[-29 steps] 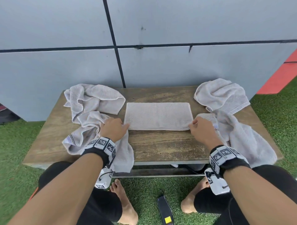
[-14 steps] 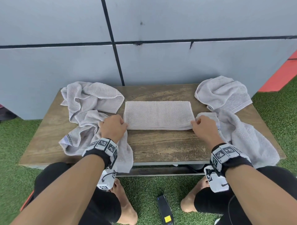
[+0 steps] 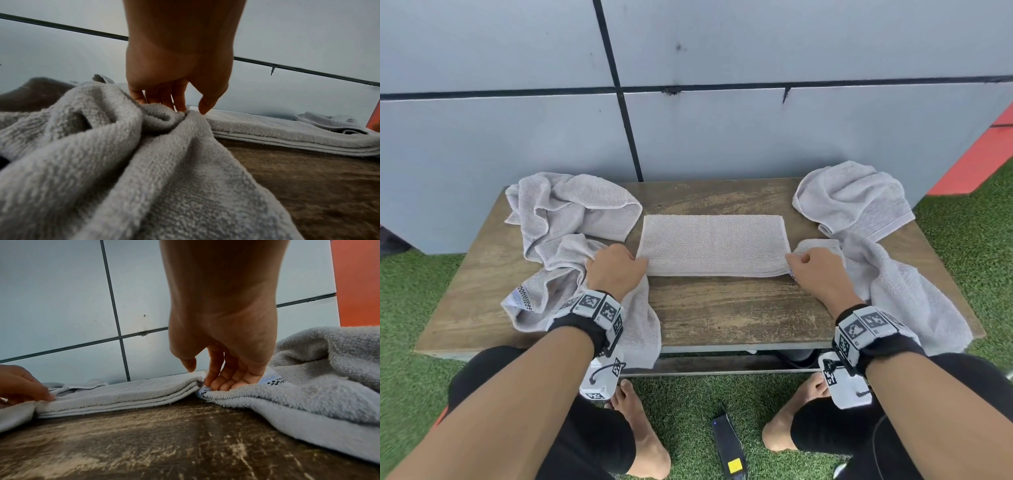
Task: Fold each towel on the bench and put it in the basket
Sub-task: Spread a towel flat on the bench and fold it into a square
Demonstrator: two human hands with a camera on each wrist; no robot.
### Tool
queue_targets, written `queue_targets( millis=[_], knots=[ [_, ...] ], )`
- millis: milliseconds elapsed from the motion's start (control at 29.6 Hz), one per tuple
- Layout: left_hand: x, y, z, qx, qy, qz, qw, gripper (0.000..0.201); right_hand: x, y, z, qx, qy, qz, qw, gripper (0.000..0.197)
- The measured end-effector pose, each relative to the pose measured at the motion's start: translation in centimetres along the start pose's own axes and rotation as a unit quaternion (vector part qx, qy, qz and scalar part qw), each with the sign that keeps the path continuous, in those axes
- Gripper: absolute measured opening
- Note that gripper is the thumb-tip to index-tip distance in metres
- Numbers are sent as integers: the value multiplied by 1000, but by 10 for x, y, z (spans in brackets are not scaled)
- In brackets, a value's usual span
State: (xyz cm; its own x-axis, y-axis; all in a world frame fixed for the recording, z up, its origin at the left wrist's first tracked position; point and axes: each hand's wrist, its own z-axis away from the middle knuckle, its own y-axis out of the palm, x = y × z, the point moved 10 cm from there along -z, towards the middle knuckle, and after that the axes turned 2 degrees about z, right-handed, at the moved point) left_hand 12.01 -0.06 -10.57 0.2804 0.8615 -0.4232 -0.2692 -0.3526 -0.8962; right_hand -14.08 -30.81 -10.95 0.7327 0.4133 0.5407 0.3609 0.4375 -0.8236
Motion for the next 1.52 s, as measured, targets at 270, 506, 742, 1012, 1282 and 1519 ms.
queue_targets(
  millis=[270, 506, 742, 1012, 1282, 1519],
  knots=[
    [4, -1, -3, 11, 3, -4, 1000, 35, -5, 2, -6, 4, -6, 14, 1000, 39],
    [0, -3, -8, 18, 9, 20, 1000, 18, -4, -4, -1, -22, 17, 34, 999, 29],
    [-91, 11, -6, -67, 238, 25, 969, 29, 95, 23, 2, -109, -172, 152, 967, 32],
    [-118, 111, -18, 38, 271, -119, 954, 61, 119, 131, -22, 86, -191, 201, 957, 60],
    [-108, 110, -22, 19, 264, -96, 959, 59, 107, 131, -30, 76, -160, 211, 961, 63],
    [-83, 97, -31, 21, 227, -86, 970, 68, 86, 113, -38, 29, -153, 200, 967, 79]
  ],
)
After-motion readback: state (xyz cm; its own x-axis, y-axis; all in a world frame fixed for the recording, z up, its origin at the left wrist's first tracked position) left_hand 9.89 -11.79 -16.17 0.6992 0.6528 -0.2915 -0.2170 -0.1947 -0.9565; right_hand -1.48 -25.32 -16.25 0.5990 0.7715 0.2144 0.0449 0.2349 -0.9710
